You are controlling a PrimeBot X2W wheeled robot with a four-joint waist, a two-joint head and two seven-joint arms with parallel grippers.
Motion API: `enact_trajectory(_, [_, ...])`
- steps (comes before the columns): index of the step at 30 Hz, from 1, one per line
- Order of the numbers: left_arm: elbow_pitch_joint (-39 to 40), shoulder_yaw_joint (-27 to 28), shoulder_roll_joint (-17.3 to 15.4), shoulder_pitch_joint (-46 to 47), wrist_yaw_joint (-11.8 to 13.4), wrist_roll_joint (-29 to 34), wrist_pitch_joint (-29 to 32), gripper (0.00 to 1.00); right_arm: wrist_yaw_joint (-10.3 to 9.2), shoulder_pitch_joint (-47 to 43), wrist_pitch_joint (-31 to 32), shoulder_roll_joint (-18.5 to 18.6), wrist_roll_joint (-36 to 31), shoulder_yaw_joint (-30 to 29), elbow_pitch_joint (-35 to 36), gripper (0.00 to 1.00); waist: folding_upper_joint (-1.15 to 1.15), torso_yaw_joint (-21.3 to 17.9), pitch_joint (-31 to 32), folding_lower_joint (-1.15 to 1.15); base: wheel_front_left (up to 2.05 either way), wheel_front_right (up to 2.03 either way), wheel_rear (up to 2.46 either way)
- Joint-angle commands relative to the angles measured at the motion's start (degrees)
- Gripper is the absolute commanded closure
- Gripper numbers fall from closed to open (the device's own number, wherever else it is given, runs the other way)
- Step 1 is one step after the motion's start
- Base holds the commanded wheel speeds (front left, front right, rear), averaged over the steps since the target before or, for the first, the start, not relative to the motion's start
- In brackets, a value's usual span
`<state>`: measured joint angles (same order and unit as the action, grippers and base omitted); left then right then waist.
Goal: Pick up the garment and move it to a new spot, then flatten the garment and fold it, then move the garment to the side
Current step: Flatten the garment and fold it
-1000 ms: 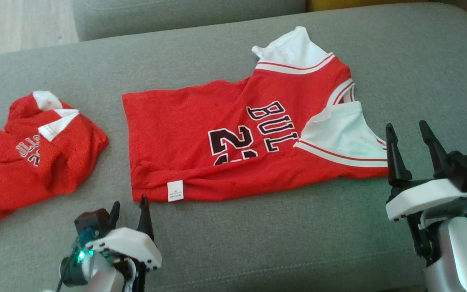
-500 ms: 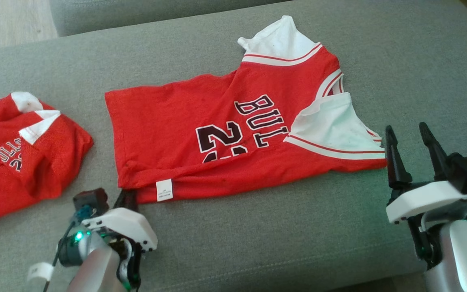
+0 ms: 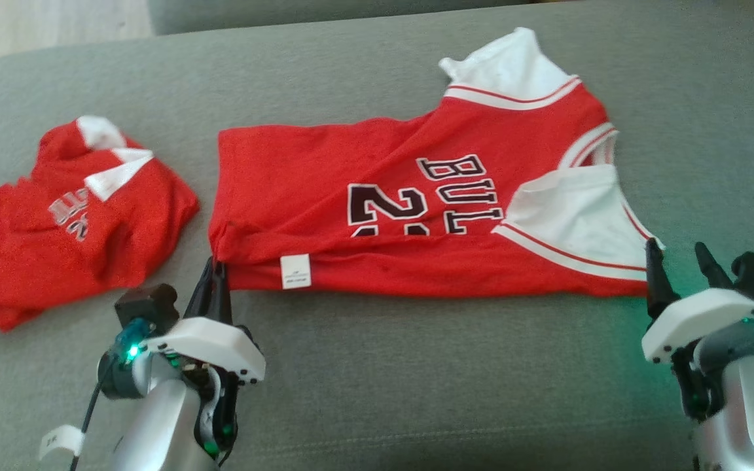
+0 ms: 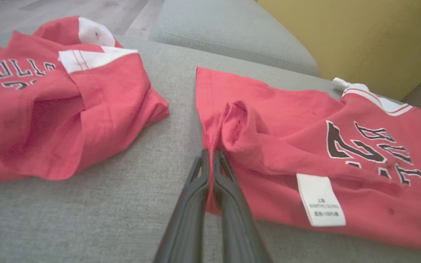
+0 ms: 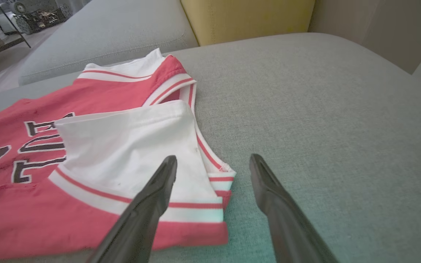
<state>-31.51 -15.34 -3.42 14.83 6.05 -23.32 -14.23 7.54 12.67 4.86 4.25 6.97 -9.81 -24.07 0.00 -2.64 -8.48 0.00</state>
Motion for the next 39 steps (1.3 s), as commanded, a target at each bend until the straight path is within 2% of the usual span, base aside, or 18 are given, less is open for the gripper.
enact_trajectory(1, [3.47,1.91,-0.93,0.25,0.03,0.86,-0.74,1.00,-0.05,3.58,0.28,-0.30,-1.06,0.08,-0.65,0.00,0.00,1.73,-0.83,0.00,0.00,0.00,0.00])
enact_trajectory(8, [6.81,-0.04,-0.68,-0.68,-0.20,1.92,-0.74,1.00,-0.05,8.13,1.52,-0.69,-2.36,-5.18,-10.28,0.00,0.00,3.91,-1.92,0.00,0.00,0.00,0.00])
enact_trajectory(14, [7.10,-1.03,-0.60,-0.90,-0.06,2.03,-0.53,1.00,-0.05,11.45,1.84,-0.77,-1.37,-4.81,-17.84,0.00,0.00,4.57,-2.08,0.00,0.00,0.00,0.00])
enact_trajectory(15, [6.98,-1.12,-0.61,-0.92,-0.03,2.02,-0.51,1.00,-0.05,11.82,2.06,-0.70,-1.00,-4.36,-18.90,0.13,0.00,4.56,-2.04,0.00,0.00,0.00,0.00])
enact_trajectory(16, [6.82,-1.20,-0.64,-0.93,-0.01,2.01,-0.47,1.00,-0.05,12.18,2.08,-0.54,-0.66,-3.80,-19.76,0.77,0.00,4.54,-1.98,0.00,0.00,0.00,0.00])
enact_trajectory(17, [6.60,-1.30,-0.69,-0.94,0.02,2.04,-0.42,1.00,-0.05,12.45,1.80,-0.28,-0.43,-3.23,-20.45,1.00,0.00,4.51,-1.86,0.00,0.00,0.00,0.00])
enact_trajectory(23, [5.09,-1.60,-1.48,-1.34,0.52,2.59,-0.45,1.00,-0.05,13.53,-1.74,2.67,-0.56,-0.44,-21.84,1.00,0.00,3.68,-0.04,0.00,0.00,0.00,0.00])
enact_trajectory(28, [3.94,-1.73,-1.97,-2.04,0.69,2.82,-0.53,1.00,-0.05,13.41,-2.20,5.58,-1.48,0.79,-20.98,1.00,0.00,2.74,2.39,0.00,0.00,0.00,0.00])
enact_trajectory(32, [2.53,-2.50,-2.47,-3.38,0.38,2.85,0.31,1.00,-0.05,11.64,0.42,7.16,-0.67,2.24,-19.18,1.00,0.00,1.94,4.61,0.00,0.00,0.00,0.00])
enact_trajectory(39, [1.81,-3.52,-3.68,-7.85,0.21,2.24,3.18,1.00,-0.05,4.16,8.64,9.31,3.43,5.14,-12.53,1.00,0.00,1.28,7.69,0.00,0.00,0.00,0.00])
